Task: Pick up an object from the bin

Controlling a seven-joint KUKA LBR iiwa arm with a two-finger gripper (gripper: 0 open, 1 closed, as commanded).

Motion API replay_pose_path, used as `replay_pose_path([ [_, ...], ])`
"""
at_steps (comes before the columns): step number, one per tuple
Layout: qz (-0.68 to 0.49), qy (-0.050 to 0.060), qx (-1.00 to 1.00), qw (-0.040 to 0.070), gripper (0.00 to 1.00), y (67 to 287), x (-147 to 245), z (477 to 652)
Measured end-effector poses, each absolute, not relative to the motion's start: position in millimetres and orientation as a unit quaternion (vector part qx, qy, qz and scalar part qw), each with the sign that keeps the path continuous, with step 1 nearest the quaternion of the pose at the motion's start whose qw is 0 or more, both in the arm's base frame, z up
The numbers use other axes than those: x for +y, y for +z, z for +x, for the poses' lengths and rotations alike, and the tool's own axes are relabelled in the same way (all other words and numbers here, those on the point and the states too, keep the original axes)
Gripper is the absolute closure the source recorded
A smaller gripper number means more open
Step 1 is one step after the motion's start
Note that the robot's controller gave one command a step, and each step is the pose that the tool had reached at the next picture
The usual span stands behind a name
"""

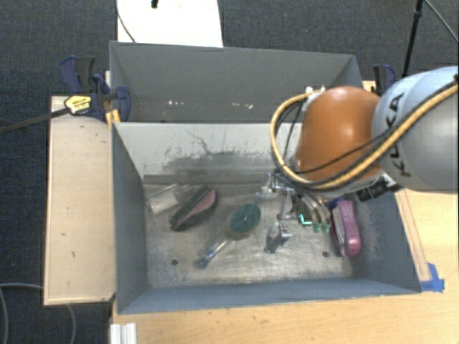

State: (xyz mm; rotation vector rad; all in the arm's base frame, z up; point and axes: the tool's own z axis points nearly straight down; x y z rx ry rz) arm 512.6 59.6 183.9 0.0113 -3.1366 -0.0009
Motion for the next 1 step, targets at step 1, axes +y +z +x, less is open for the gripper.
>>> replay_pose_path([
  [1, 0.202, 0.0, -0.979, -0.003, 0.0, 225.6, 74.2, 519.5],
])
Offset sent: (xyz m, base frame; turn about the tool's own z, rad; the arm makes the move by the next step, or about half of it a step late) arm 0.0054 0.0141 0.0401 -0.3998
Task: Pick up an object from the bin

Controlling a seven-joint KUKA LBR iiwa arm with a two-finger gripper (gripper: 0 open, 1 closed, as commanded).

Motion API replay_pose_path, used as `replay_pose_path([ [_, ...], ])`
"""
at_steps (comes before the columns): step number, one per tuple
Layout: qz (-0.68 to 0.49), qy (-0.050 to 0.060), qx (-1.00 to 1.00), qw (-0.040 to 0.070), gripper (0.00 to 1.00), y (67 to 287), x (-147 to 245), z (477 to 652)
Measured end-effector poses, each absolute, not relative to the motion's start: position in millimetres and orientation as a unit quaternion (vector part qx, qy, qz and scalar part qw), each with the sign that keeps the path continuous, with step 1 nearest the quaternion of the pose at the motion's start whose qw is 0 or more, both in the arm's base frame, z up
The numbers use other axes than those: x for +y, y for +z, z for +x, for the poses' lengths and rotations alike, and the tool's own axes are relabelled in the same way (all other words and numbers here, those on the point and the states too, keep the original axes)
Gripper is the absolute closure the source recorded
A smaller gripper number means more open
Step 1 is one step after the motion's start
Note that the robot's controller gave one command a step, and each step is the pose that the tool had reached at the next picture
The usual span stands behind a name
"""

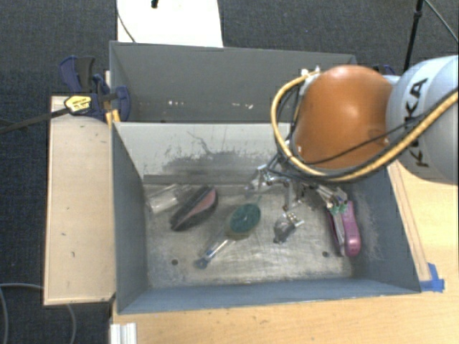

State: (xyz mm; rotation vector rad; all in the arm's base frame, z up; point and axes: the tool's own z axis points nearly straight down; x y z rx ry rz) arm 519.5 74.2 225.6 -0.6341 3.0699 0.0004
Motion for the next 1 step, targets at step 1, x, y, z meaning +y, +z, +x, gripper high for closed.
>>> replay_pose_path([
  [1, -0.201, 0.001, 0.98, -0.001, 0.0, 132.5, 76.0, 564.0],
])
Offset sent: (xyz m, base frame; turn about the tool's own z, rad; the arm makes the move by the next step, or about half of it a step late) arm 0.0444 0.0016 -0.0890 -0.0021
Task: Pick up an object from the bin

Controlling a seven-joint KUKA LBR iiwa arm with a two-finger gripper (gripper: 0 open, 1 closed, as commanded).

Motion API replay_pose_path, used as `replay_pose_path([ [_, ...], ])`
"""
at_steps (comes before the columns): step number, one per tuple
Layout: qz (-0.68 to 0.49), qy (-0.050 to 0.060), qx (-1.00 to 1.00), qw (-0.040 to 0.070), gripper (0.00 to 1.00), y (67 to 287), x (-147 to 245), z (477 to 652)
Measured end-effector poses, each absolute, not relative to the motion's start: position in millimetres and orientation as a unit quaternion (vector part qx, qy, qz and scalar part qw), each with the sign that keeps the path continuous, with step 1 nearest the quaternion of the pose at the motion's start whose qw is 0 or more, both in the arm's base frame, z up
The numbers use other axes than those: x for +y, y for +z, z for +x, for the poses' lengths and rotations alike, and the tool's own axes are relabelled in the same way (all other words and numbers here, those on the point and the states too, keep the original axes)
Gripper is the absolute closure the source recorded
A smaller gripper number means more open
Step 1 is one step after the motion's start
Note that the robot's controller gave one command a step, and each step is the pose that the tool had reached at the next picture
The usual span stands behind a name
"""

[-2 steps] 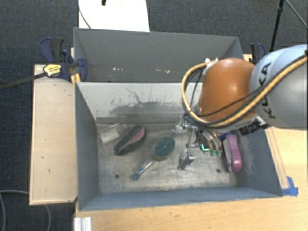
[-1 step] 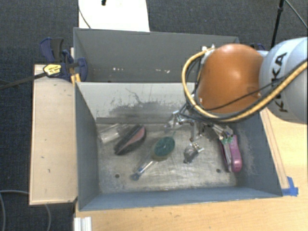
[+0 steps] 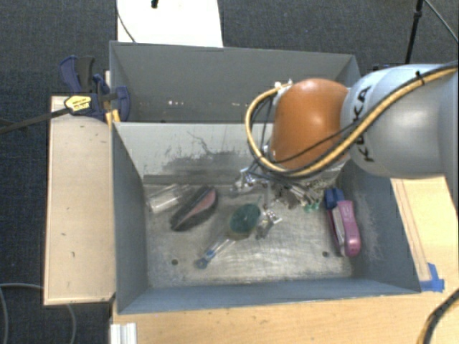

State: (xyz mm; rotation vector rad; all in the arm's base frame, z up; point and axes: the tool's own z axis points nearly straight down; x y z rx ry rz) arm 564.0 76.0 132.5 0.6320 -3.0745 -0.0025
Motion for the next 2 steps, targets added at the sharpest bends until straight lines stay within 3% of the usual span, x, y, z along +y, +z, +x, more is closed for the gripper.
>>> replay_pose_path([
  [1, 0.246, 0.0, -0.969, -0.002, 0.0, 145.1, 43.6, 563.1],
  [2, 0.269, -0.001, -0.963, -0.003, 0.0, 72.9, 53.2, 578.8],
])
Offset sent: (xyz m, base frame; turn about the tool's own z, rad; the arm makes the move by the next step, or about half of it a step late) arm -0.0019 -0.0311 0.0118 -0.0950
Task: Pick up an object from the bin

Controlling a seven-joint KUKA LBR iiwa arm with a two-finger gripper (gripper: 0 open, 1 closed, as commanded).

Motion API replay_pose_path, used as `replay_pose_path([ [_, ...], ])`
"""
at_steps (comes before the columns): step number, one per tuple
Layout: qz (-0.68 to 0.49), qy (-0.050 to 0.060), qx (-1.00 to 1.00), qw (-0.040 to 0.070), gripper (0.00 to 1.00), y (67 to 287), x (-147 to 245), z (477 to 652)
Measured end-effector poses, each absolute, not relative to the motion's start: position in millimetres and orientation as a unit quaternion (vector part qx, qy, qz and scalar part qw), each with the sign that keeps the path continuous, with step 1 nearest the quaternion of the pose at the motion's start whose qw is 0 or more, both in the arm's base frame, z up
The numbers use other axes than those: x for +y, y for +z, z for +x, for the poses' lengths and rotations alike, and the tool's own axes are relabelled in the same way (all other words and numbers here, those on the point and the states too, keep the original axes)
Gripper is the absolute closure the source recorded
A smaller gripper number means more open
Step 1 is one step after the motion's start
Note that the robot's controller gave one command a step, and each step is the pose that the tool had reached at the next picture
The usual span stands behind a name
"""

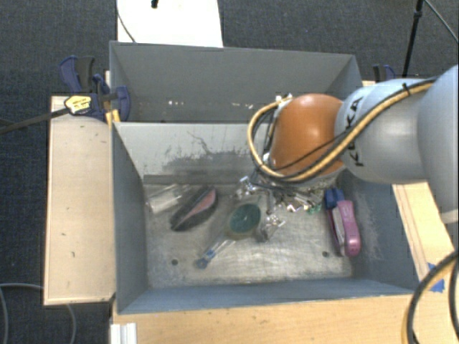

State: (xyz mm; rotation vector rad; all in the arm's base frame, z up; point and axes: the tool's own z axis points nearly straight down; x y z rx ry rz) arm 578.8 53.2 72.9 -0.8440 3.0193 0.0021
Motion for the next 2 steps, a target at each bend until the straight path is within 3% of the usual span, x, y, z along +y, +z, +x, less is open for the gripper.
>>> replay_pose_path([
  [1, -0.267, 0.0, 0.964, 0.006, 1.0, 76.7, 53.4, 580.3],
  [2, -0.407, -0.002, 0.913, 0.005, 1.0, 242.2, 32.4, 568.9],
])
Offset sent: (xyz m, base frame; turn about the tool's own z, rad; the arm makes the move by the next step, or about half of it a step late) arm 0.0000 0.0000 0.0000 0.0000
